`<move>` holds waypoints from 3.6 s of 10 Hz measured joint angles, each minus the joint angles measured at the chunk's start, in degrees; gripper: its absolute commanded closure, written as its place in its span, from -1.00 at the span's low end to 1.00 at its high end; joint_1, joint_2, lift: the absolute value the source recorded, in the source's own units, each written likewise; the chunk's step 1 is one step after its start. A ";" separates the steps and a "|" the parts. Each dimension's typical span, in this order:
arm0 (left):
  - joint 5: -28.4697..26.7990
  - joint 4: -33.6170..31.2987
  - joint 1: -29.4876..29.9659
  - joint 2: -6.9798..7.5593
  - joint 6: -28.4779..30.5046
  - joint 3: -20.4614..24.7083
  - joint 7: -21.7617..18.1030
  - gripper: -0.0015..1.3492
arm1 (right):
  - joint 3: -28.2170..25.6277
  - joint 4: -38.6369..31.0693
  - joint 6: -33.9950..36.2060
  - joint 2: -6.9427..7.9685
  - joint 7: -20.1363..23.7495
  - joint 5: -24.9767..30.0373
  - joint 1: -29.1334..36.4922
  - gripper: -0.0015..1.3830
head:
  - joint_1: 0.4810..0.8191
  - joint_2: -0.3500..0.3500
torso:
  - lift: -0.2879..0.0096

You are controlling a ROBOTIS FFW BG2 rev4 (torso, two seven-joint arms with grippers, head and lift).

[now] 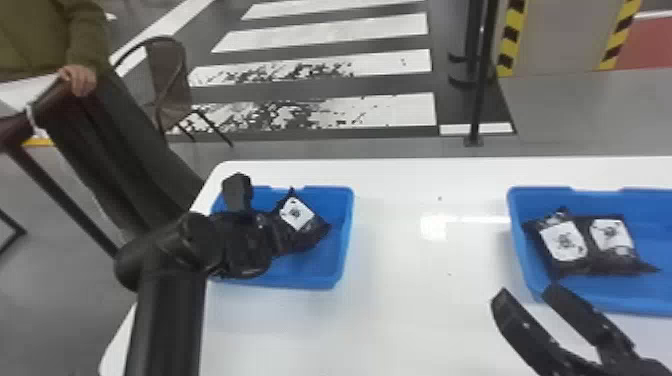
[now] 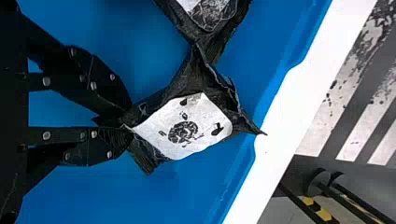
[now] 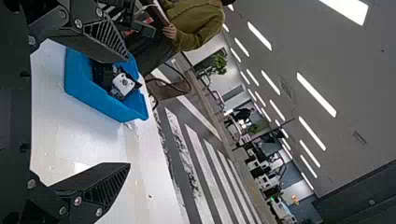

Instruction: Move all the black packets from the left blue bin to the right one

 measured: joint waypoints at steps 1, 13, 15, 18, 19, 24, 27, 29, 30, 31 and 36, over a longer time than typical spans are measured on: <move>-0.64 0.18 0.49 0.18 -2.79 -0.72 -0.94 0.79 | 0.00 0.06 0.09 0.00 -0.01 -0.16 -0.01 -0.64 | 0.27 0.67 | -0.01; -1.78 -45.18 27.65 3.64 -8.34 -6.21 -21.73 0.79 | -0.12 2.35 7.94 -1.08 9.82 -1.70 -11.64 -0.64 | 0.27 0.52 | -0.01; 0.40 -45.99 29.22 3.77 -8.02 -9.66 -22.63 0.79 | 0.53 3.58 9.59 -1.18 10.77 -1.40 -16.69 -0.64 | 0.27 0.37 | -0.01; 5.63 -46.74 29.68 4.39 -8.53 -16.74 -23.21 0.79 | 2.45 7.57 9.90 -1.23 10.81 -1.20 -22.55 -0.64 | 0.27 0.10 | -0.01; 7.23 -46.97 29.39 4.66 -8.75 -18.85 -23.30 0.79 | 2.96 8.92 9.91 -1.45 10.81 -0.94 -24.21 -0.65 | 0.27 0.05 | -0.01; 9.86 -47.03 28.73 5.16 -8.69 -22.06 -23.31 0.79 | 3.89 10.18 10.10 -2.49 10.72 0.49 -27.04 0.83 | 0.27 -0.11 | -0.01; 9.86 -47.01 28.72 5.05 -8.86 -21.71 -23.31 0.79 | 4.10 10.67 10.19 -2.35 10.90 -0.05 -26.72 0.86 | 0.27 -0.09 | -0.01; 10.66 -47.01 28.81 4.90 -9.49 -21.27 -23.05 0.21 | 4.11 11.01 10.19 -2.28 11.14 -1.02 -26.60 0.86 | 0.27 -0.08 | -0.01; 11.96 -47.01 29.24 4.77 -9.90 -20.83 -22.62 -0.41 | 3.97 11.21 10.13 -2.24 11.08 -1.35 -26.65 0.86 | 0.27 -0.08 | -0.01; 12.79 -47.01 30.05 4.56 -10.36 -20.15 -22.45 -0.79 | 3.09 11.55 10.06 -2.17 11.00 -1.44 -26.93 0.86 | 0.27 -0.09 | -0.01; 11.77 -49.32 37.38 1.59 -12.72 -9.27 -22.43 -0.80 | -9.06 26.66 6.15 -3.15 8.04 6.97 -36.12 0.86 | 0.27 -0.35 | -0.01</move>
